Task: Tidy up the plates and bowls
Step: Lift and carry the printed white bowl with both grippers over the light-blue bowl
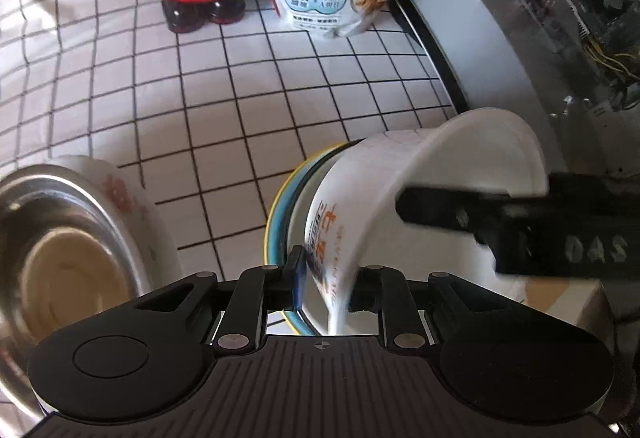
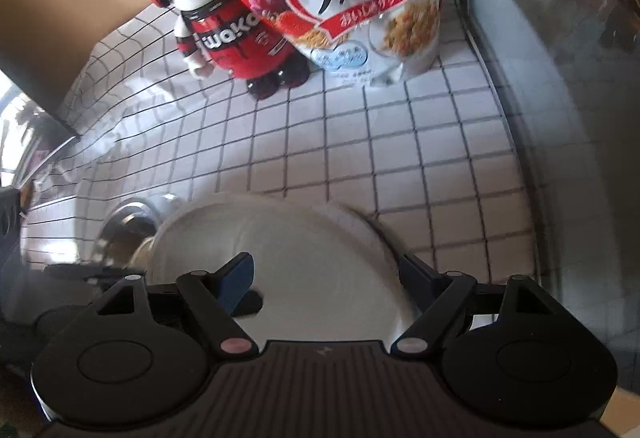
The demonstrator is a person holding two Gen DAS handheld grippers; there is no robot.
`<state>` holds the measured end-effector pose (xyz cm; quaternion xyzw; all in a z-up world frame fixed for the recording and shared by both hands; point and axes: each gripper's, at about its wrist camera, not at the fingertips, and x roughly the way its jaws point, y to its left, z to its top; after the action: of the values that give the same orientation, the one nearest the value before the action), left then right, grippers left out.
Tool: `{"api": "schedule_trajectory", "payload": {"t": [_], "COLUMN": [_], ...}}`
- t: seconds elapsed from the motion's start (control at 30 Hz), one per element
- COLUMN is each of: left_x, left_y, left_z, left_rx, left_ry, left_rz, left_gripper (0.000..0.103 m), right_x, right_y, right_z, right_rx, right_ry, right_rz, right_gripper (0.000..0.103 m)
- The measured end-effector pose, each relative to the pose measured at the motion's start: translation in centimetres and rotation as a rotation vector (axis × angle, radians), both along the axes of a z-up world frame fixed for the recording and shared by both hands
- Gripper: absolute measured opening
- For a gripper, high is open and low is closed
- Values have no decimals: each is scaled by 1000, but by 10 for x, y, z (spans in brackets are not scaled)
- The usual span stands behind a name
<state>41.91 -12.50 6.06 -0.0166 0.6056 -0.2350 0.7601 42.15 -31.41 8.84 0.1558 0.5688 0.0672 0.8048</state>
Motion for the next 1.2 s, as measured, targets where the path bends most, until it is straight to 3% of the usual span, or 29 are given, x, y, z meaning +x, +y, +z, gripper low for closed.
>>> {"api": "schedule_trajectory", "payload": {"t": [0.17, 0.43, 0.63, 0.8, 0.97, 1.2], "left_x": [-3, -7, -2, 7, 7, 4], "left_y": [7, 23, 33, 17, 0, 15], "left_z": [0, 16, 21, 16, 17, 36], "left_rx": [-34, -112, -129, -89, -3, -73], "left_ry": [-23, -48, -39, -60, -116, -116], "left_rz": [-19, 13, 40, 25, -51, -54], "left_gripper": [19, 35, 31, 31, 31, 31], "right_x": [13, 23, 17, 17, 22, 20], "right_y": [-3, -12, -13, -12, -13, -18], "right_z": [-10, -18, -14, 1, -4, -16], "right_rx": [-44, -67, -65, -120, -134, -171], "right_ry": [4, 22, 16, -47, -30, 4], "right_rz": [-32, -64, -65, -60, -52, -46], "right_gripper": [81, 81, 81, 81, 81, 81]}}
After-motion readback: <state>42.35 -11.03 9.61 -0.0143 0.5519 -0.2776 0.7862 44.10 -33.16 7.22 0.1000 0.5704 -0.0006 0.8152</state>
